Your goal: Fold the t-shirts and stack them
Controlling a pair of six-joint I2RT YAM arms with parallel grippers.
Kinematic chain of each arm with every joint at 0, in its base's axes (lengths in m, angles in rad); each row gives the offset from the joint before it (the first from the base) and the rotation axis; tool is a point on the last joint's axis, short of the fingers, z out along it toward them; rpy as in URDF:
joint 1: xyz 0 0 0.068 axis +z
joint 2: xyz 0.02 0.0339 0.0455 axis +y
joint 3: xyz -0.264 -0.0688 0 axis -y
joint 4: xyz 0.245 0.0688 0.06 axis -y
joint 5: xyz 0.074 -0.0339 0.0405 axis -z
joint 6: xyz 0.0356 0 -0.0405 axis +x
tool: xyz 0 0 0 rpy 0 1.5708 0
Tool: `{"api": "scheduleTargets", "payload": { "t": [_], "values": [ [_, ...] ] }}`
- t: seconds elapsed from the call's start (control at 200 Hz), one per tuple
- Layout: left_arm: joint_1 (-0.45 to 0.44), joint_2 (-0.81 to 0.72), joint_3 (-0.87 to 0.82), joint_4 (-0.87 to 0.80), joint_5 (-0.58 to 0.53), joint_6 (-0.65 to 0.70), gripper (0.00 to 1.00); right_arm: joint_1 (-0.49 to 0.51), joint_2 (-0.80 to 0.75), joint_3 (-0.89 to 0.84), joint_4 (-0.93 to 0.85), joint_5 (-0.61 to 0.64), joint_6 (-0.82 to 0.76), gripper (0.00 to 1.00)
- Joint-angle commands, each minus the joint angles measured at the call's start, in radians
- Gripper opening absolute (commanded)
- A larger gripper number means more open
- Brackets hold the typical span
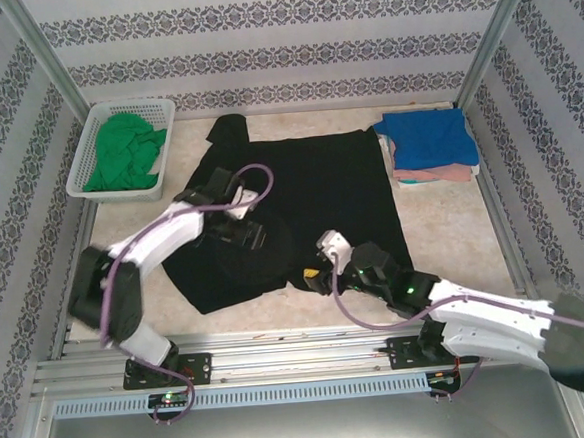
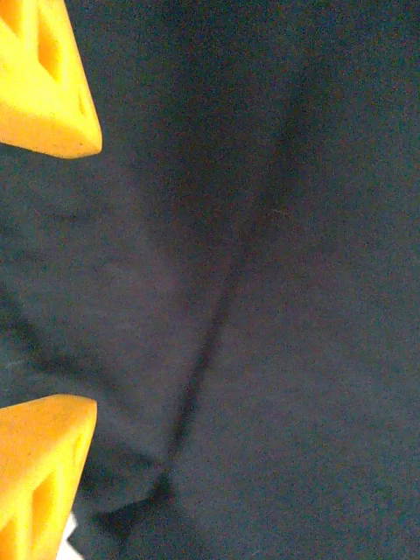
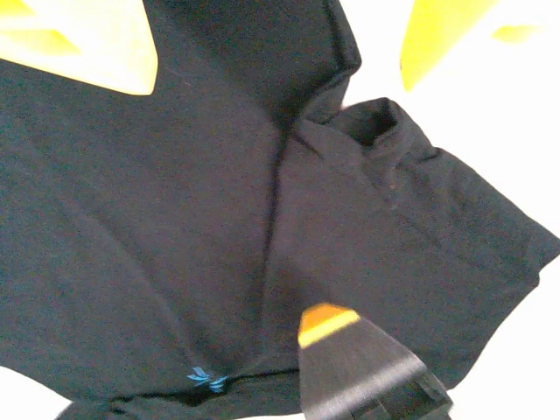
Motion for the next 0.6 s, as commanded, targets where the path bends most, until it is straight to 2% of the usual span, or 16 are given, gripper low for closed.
{"api": "scheduleTargets", "payload": {
  "t": [0.0,0.15,0.255,0.35,0.5,0.595],
  "values": [
    [0.055,-0.207,-0.134,0.121,-0.05,-0.137,0.78,0.098,0.212,0.13,0.12,0.008,-0.147,0.73],
    [0.162,-0.372,-0.217,0.094,-0.118,-0.207,0.82,0.216,0.54,0.35,0.049,0.099,-0.275,0.7],
    [0.225,-0.48,-0.264,0.121,-0.1,-0.224,0.86,0.226,0.686,0.463,0.021,0.047,-0.307,0.7],
    [0.261,-0.537,-0.274,0.119,-0.085,-0.222,0.88,0.23,0.792,0.572,-0.072,0.008,-0.353,0.68],
    [0.276,-0.563,-0.269,0.12,-0.052,-0.212,0.89,0.26,0.908,0.666,-0.195,0.096,-0.451,0.7],
    [0.286,-0.562,-0.269,0.124,-0.047,-0.206,0.88,0.254,0.946,0.688,-0.214,0.089,-0.466,0.7]
  ]
}}
